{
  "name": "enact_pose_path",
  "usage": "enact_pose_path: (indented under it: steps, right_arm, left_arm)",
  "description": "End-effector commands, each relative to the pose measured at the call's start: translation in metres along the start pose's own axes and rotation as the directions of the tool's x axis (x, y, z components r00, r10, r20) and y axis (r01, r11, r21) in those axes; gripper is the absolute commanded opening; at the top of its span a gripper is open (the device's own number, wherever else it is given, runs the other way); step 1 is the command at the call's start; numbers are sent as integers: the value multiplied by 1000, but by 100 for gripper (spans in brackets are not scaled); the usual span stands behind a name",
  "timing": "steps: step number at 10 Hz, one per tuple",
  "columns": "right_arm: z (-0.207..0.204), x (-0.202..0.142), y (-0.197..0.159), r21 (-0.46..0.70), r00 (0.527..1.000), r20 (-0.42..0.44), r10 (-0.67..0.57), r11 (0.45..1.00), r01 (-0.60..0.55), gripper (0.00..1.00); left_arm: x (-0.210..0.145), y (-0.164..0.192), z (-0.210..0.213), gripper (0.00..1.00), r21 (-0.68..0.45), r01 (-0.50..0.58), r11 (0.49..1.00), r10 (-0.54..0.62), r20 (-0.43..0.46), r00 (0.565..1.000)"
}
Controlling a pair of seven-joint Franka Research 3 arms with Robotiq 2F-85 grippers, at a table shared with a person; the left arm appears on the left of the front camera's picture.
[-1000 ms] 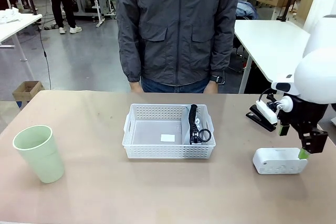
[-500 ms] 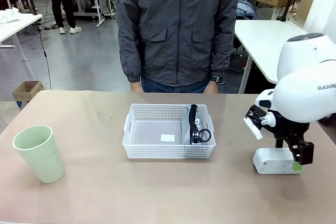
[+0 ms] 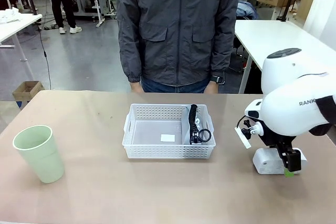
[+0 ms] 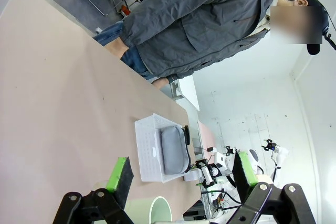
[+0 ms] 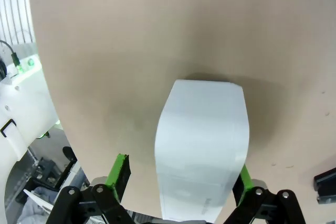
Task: Efficiently arrange items inside the basket to fit them all.
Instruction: Pick up the Digital clock and place it inside the Organizing basket.
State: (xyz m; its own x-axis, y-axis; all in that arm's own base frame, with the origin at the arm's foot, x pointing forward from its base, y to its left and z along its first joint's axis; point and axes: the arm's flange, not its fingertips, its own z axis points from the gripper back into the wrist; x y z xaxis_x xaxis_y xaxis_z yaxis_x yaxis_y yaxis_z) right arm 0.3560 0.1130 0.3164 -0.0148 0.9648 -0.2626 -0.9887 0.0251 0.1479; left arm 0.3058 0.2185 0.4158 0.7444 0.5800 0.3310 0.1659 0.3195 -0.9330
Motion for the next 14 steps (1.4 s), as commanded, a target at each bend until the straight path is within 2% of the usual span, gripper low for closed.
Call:
enact_pose_path:
  steps: [1, 7, 8, 9, 10, 11, 12, 14]
  right_arm:
    - [-38, -19, 44, -27, 997, -33, -71, 997, 70, 100]
    - [-37, -27, 46, -26, 996, 30, -84, 996, 85, 100]
    - [-37, -26, 47, -32, 995, 49, -86, 996, 87, 40]
    - [-37, -27, 47, -40, 993, 72, -97, 994, 100, 40]
    - [-37, -28, 46, -40, 991, 88, -105, 993, 109, 0]
    - [-37, -28, 47, -36, 989, 108, -98, 994, 102, 38]
    - [-37, -29, 46, -30, 989, 110, -100, 994, 104, 0]
    - [-37, -30, 46, -20, 986, 121, -111, 993, 114, 0]
  left_arm:
    - [0, -3, 1, 100, -8, 7, 1000, -7, -6, 1000]
    - [0, -3, 1, 100, -8, 7, 1000, -7, -6, 1000]
    - [0, -3, 1, 100, -8, 7, 1000, -7, -6, 1000]
    - [0, -3, 1, 100, -8, 7, 1000, -7, -6, 1000]
    - [0, -3, 1, 100, -8, 7, 1000, -7, -6, 1000]
    - [0, -3, 1, 100, -8, 7, 1000, -7, -6, 1000]
    - [0, -3, 1, 100, -8, 7, 1000, -7, -6, 1000]
    - [0, -3, 1, 100, -8, 7, 1000, -7, -6, 1000]
